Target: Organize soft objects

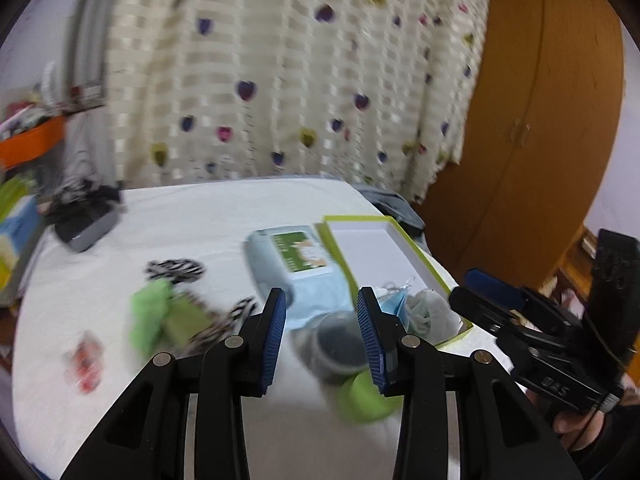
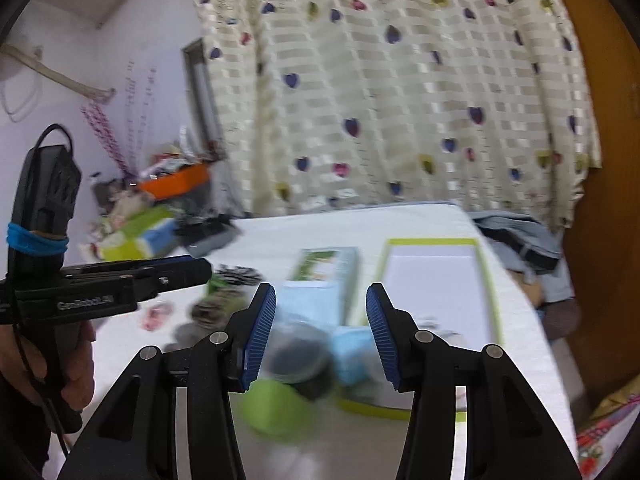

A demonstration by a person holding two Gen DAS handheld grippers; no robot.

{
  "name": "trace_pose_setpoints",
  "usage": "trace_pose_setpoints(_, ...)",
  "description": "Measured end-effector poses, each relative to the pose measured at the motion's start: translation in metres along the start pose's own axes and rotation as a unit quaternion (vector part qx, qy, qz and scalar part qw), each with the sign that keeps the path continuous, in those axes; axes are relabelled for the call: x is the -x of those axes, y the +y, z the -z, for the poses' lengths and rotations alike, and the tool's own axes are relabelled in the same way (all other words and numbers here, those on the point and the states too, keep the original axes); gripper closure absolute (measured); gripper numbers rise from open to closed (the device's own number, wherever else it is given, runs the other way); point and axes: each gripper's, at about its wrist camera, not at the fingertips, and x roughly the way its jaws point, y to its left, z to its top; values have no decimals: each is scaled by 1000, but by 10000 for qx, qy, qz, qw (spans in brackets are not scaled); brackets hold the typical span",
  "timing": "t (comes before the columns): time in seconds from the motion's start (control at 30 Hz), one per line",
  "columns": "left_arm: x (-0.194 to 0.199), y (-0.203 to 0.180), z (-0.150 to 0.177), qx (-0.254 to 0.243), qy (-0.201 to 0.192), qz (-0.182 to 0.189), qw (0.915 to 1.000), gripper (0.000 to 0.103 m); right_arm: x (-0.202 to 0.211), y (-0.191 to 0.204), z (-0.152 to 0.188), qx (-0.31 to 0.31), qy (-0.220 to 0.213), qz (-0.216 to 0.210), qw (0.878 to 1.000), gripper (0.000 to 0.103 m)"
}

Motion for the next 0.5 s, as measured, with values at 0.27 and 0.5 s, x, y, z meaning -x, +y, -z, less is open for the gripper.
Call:
trace_pose_setpoints(0.27,57,10,50,741,-173,54,9971,61,-2,36,1,53,107,-443,9989,54)
trace_pose_setpoints(0.5,76,4,92,1315,-566,-195,9895,61,1,56,13,116,167,-591,9980,54)
